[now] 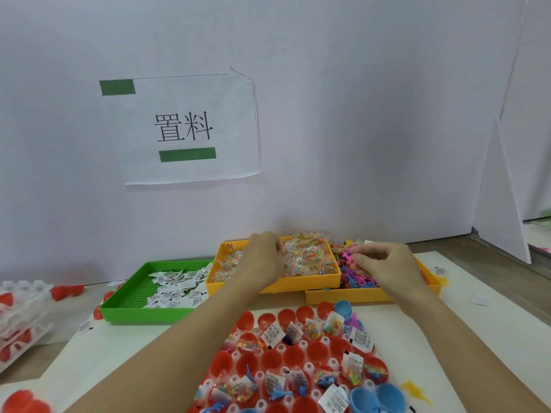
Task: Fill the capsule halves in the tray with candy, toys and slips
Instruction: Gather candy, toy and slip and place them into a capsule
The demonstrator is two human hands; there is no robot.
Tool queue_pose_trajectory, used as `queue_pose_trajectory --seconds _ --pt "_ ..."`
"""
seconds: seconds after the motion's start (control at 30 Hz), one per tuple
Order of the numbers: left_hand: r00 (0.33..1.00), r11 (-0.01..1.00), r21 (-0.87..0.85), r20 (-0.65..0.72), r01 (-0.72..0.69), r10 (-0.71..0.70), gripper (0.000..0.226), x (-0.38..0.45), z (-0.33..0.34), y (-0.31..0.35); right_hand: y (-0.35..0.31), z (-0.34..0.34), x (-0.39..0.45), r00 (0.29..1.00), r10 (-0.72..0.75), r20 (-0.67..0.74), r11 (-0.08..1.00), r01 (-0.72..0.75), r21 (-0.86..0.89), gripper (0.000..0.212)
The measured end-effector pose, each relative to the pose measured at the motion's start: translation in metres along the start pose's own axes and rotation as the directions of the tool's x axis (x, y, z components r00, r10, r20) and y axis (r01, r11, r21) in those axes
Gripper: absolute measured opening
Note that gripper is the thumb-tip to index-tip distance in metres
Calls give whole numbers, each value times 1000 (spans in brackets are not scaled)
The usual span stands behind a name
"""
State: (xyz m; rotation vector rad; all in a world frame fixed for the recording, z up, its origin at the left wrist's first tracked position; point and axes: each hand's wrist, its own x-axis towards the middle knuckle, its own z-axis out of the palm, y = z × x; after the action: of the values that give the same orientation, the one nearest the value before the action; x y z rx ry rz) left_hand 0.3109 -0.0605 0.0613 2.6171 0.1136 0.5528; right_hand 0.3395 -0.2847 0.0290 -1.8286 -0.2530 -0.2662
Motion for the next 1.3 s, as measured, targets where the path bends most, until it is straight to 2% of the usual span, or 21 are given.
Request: queue_pose_trajectory --seconds 0.17,0.3,0.47,0.57,0.73,0.87,1.0,1.17,1.3 --pt "997 996 -83 -70 35 -40 15 -2 -6 -3 -2 0 0 1000 7 3 999 -7 31 15" --pt "979 968 -218 -128 128 -158 10 -2 -8 -3 -5 0 -1 1000 5 0 998 -5 55 16" --pt "944 853 -482 -137 201 -300 13 -4 -13 1 -11 0 -1 1000 -14 5 994 13 108 18" --pt "940 739 -632 -50 233 -338 18 -9 -13 5 -16 0 -2 999 -34 28 988 30 151 13" --pt "952 557 -786 124 267 -281 10 -16 -9 17 -33 3 -6 994 -77 72 959 54 277 7" --pt "959 541 -794 198 278 -201 7 -21 -7 33 -42 7 -9 989 -96 109 939 54 339 5" --pt "966 516 -817 232 257 -114 10 -25 -8 48 -44 11 -11 988 -107 109 949 69 307 5" --pt "966 445 -859 241 255 -88 5 -28 -10 56 -44 12 -11 989 -119 87 954 89 286 6" --pt "965 432 -863 250 262 -85 5 -29 -11 58 -45 13 -11 987 -141 72 960 119 252 9"
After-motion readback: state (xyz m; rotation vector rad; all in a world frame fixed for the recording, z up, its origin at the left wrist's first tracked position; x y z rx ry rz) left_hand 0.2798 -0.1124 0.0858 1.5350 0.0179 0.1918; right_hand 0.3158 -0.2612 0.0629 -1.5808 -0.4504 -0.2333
